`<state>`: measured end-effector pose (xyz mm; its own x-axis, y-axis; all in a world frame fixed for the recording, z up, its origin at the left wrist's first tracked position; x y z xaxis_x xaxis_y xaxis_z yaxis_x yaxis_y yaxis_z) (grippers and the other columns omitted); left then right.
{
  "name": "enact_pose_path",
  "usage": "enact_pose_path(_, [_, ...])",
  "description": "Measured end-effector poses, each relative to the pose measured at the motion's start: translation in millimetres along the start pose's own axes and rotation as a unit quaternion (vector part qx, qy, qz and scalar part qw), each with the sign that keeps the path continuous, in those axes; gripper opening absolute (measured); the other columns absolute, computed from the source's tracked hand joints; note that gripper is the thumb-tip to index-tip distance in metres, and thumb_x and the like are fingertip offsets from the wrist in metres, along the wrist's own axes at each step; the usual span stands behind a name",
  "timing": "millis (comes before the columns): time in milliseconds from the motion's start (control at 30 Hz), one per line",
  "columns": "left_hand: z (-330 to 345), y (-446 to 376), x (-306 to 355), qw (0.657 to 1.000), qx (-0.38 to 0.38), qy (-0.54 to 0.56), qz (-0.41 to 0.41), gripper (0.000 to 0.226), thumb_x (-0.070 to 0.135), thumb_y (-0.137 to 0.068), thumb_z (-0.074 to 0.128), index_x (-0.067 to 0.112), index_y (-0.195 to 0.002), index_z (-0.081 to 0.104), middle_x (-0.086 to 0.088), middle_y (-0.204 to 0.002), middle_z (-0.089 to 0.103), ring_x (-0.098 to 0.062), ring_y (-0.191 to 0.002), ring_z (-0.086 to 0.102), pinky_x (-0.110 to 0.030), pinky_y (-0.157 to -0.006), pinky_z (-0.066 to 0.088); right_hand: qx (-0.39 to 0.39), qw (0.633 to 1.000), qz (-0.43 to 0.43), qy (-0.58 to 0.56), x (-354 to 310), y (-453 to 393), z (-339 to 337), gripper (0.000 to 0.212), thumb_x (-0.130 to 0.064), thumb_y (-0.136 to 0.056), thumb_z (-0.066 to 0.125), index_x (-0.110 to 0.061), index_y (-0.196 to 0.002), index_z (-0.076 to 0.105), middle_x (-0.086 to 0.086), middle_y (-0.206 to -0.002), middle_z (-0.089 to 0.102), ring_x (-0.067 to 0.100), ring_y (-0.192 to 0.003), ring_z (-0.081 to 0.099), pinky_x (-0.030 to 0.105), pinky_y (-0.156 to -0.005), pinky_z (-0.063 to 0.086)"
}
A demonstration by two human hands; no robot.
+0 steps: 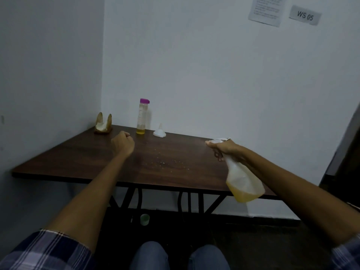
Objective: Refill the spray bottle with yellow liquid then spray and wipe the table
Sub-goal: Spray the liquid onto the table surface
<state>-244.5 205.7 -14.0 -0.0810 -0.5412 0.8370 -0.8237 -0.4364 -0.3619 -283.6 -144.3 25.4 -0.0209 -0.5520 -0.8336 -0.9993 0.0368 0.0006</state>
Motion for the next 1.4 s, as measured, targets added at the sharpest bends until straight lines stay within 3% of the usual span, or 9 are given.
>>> enact_pose_path(100, [8,3,8,1.000,-0.012,0.004,0.010,0.029,0.006,-0.095,0.042,0.001,-0.120,0.055,-0.019,-0.122,0.058,-0.031,-0.118,0.051,-0.041,-0.093,0.046,0.032,0.999,0.002,0.005,19,1,-12,0.033,-0.043,-0.086,0.064,-0.026,-0.058,0.056,0.003,-0.058,0.043,0.015,-0.050,0.043,0.022,-0.046,0.037])
enact_pose_path(300, [17,8,22,1.000,-0.015,0.008,0.019,0.030,0.005,-0.095,0.042,0.000,-0.121,0.054,-0.019,-0.124,0.057,-0.030,-0.118,0.051,-0.039,-0.092,0.045,-0.114,0.987,0.014,0.108,20,20,-10,0.068,-0.056,-0.094,0.038,-0.002,-0.063,0.065,0.016,-0.079,0.066,0.012,-0.082,0.067,0.018,-0.055,0.051])
enact_pose_path(533, [19,10,27,0.999,-0.017,0.004,0.041,0.029,0.005,-0.095,0.042,0.000,-0.121,0.054,-0.020,-0.122,0.058,-0.031,-0.116,0.052,-0.040,-0.092,0.045,-0.061,0.996,-0.007,0.061,17,24,6,0.054,-0.052,-0.095,0.041,-0.011,-0.127,0.056,0.010,-0.060,0.047,0.008,-0.040,0.050,0.021,-0.044,0.042])
enact_pose_path(667, [14,6,22,0.999,-0.010,-0.006,0.038,0.028,0.006,-0.095,0.043,0.000,-0.119,0.055,-0.020,-0.121,0.058,-0.032,-0.117,0.051,-0.041,-0.091,0.045,-0.121,0.990,-0.005,0.066,-4,28,20,0.050,-0.060,-0.091,0.041,-0.021,-0.116,0.059,0.003,-0.076,0.068,0.008,-0.072,0.067,0.019,-0.052,0.049])
enact_pose_path(767, [11,4,20,0.999,-0.004,-0.006,0.039,0.028,0.006,-0.094,0.044,0.000,-0.119,0.056,-0.020,-0.121,0.059,-0.032,-0.117,0.052,-0.040,-0.091,0.045,-0.126,0.985,-0.073,0.097,-16,24,40,0.064,-0.059,-0.094,0.036,-0.007,-0.074,0.066,0.009,-0.064,0.062,0.005,-0.058,0.063,0.022,-0.053,0.049])
enact_pose_path(933, [8,2,19,0.999,0.000,-0.013,0.045,0.028,0.006,-0.094,0.044,-0.001,-0.119,0.056,-0.019,-0.120,0.060,-0.031,-0.114,0.054,-0.037,-0.088,0.045,-0.112,0.989,-0.066,0.075,-21,16,47,0.049,-0.058,-0.093,0.040,-0.021,-0.104,0.070,0.003,-0.047,0.056,0.020,-0.062,0.056,0.030,-0.060,0.049])
enact_pose_path(1067, [8,-1,16,0.999,0.003,-0.022,0.045,0.028,0.006,-0.094,0.045,0.000,-0.118,0.057,-0.019,-0.119,0.060,-0.031,-0.113,0.055,-0.038,-0.088,0.046,-0.149,0.984,-0.039,0.094,-27,14,40,0.065,-0.063,-0.090,0.040,-0.008,-0.115,0.063,0.003,-0.074,0.069,0.007,-0.073,0.069,0.021,-0.053,0.052])
enact_pose_path(1167, [14,0,18,0.999,-0.005,-0.019,0.043,0.028,0.006,-0.094,0.045,0.000,-0.118,0.057,-0.020,-0.120,0.060,-0.032,-0.114,0.054,-0.040,-0.092,0.047,-0.084,0.990,-0.062,0.091,-21,9,30,0.044,-0.061,-0.091,0.040,-0.030,-0.091,0.071,0.000,-0.050,0.060,0.010,-0.058,0.061,0.026,-0.055,0.052])
enact_pose_path(1400, [50,6,51,0.997,-0.045,-0.003,0.070,0.027,0.005,-0.093,0.045,-0.002,-0.117,0.057,-0.021,-0.119,0.060,-0.032,-0.112,0.056,-0.042,-0.096,0.048,0.106,0.983,-0.081,-0.125,-11,-16,-5,0.032,-0.054,-0.078,0.068,-0.025,-0.092,0.068,0.002,-0.056,0.059,0.015,-0.055,0.060,0.026,-0.053,0.054])
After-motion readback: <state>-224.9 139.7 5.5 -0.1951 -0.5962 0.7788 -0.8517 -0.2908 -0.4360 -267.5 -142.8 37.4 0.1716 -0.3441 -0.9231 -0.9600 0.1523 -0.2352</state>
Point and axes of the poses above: each hand's wrist, its own y-axis away from the middle knuckle, its own z-axis out of the palm, x = y × z, the point moved 5 cm from there along -y, towards the middle knuckle
